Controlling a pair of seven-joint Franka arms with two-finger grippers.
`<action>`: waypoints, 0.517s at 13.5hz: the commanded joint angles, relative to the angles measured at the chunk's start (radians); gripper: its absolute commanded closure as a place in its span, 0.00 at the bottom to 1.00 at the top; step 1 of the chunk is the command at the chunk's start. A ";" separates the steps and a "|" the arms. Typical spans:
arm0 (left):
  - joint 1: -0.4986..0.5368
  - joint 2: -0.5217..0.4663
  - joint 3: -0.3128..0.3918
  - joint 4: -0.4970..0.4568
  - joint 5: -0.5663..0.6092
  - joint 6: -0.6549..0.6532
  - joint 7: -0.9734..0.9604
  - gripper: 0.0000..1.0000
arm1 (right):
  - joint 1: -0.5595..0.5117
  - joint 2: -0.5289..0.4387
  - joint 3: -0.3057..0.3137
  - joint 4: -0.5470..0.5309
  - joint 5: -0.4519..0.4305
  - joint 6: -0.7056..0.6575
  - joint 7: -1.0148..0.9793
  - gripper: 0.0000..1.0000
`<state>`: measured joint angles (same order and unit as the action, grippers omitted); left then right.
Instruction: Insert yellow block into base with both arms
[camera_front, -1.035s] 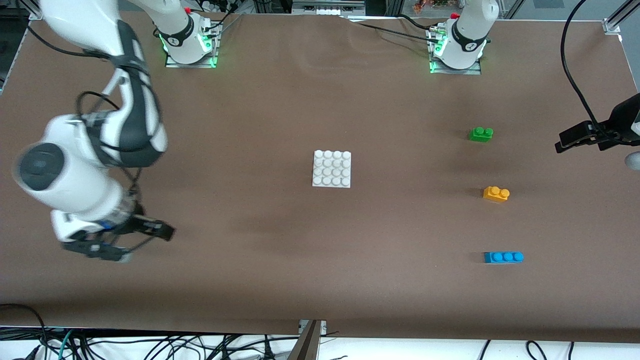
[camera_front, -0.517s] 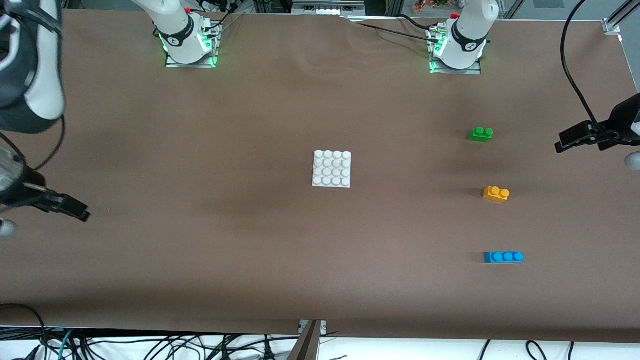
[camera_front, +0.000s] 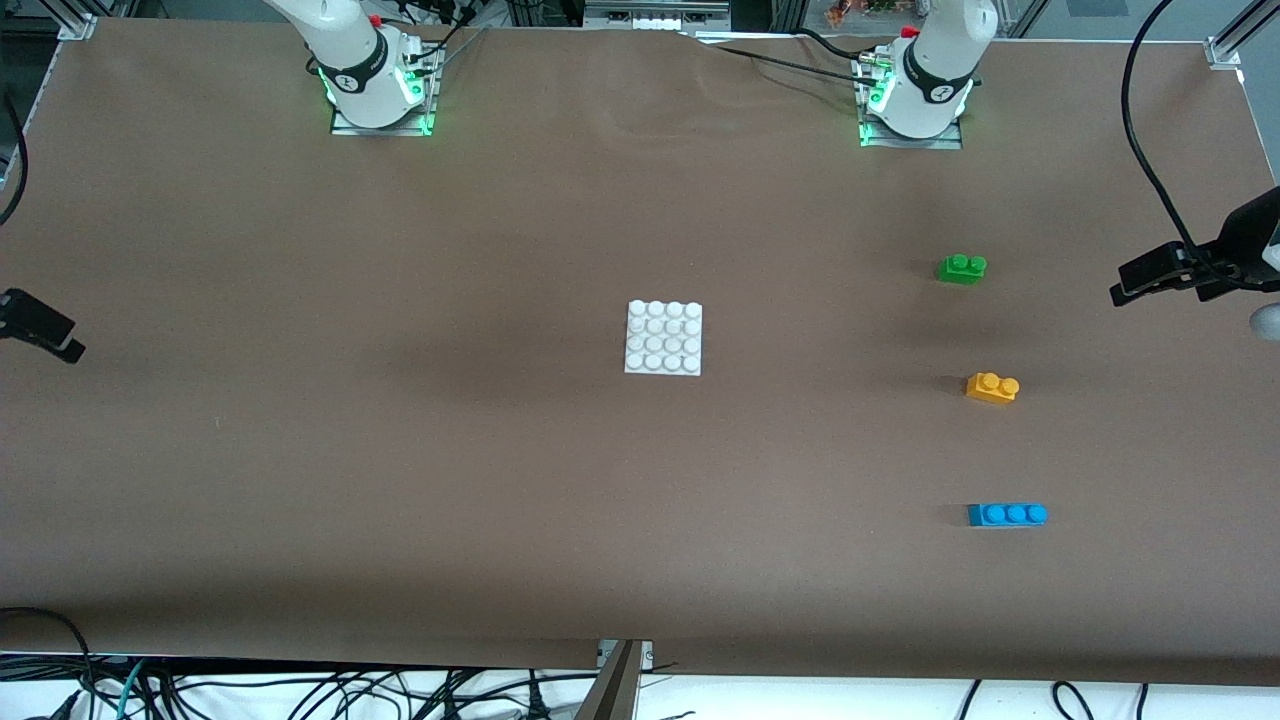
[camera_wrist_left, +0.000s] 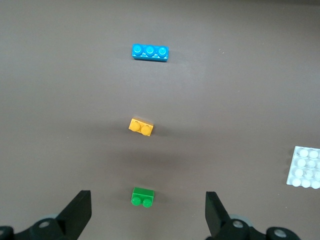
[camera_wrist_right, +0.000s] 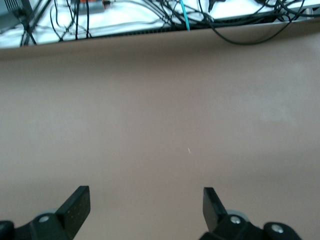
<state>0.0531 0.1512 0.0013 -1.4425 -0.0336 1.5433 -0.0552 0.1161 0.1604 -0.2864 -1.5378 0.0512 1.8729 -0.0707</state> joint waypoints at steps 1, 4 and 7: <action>0.007 -0.004 -0.003 0.010 -0.003 -0.008 0.006 0.00 | -0.091 -0.054 0.120 -0.036 -0.071 -0.053 -0.026 0.00; 0.005 -0.004 -0.003 0.010 -0.002 -0.009 0.006 0.00 | -0.108 -0.062 0.186 -0.036 -0.109 -0.121 -0.026 0.00; 0.005 0.001 -0.003 0.010 0.008 -0.008 0.006 0.00 | -0.122 -0.064 0.208 -0.036 -0.123 -0.143 -0.031 0.00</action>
<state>0.0532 0.1512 0.0012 -1.4425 -0.0336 1.5432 -0.0552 0.0260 0.1300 -0.1067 -1.5435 -0.0536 1.7422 -0.0830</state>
